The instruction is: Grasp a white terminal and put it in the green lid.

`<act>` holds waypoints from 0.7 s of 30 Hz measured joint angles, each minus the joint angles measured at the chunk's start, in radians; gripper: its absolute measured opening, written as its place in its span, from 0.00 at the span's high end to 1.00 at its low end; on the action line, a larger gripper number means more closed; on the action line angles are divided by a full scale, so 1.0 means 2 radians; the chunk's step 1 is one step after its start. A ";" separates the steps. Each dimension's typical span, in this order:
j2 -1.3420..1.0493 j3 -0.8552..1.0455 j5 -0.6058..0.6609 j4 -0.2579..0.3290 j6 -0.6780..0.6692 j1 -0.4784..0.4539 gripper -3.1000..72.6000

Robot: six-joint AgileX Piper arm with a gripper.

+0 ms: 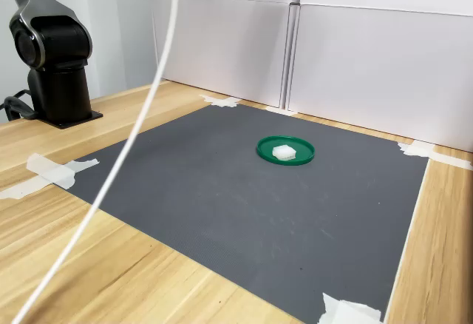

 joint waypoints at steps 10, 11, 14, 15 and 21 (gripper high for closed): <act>-0.197 0.189 0.029 0.002 0.029 -0.018 0.99; -0.215 0.207 0.036 0.002 0.030 -0.018 0.99; -0.267 0.252 0.058 0.002 0.030 -0.018 0.99; -0.283 0.265 0.067 0.003 0.030 -0.018 0.99; -0.357 0.316 0.108 0.004 0.030 -0.018 0.99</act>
